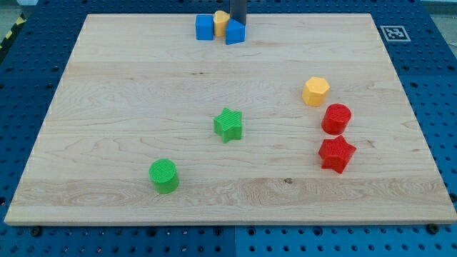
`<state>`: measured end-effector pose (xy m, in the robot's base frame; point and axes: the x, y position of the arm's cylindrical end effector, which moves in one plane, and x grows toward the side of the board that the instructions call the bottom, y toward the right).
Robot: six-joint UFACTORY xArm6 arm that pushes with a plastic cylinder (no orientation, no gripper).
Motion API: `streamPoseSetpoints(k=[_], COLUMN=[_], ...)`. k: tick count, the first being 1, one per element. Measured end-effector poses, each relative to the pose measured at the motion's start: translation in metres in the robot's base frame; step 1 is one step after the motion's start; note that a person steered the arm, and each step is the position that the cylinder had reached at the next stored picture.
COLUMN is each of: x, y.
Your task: Move the blue triangle to the bottom left of the yellow heart
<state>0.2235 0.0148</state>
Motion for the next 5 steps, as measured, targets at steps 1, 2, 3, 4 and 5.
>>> streamPoseSetpoints(k=[1,2,3,4,5], x=[0.0,-0.009,0.01,0.034,0.038], y=[0.0,0.0,0.01,0.017,-0.006])
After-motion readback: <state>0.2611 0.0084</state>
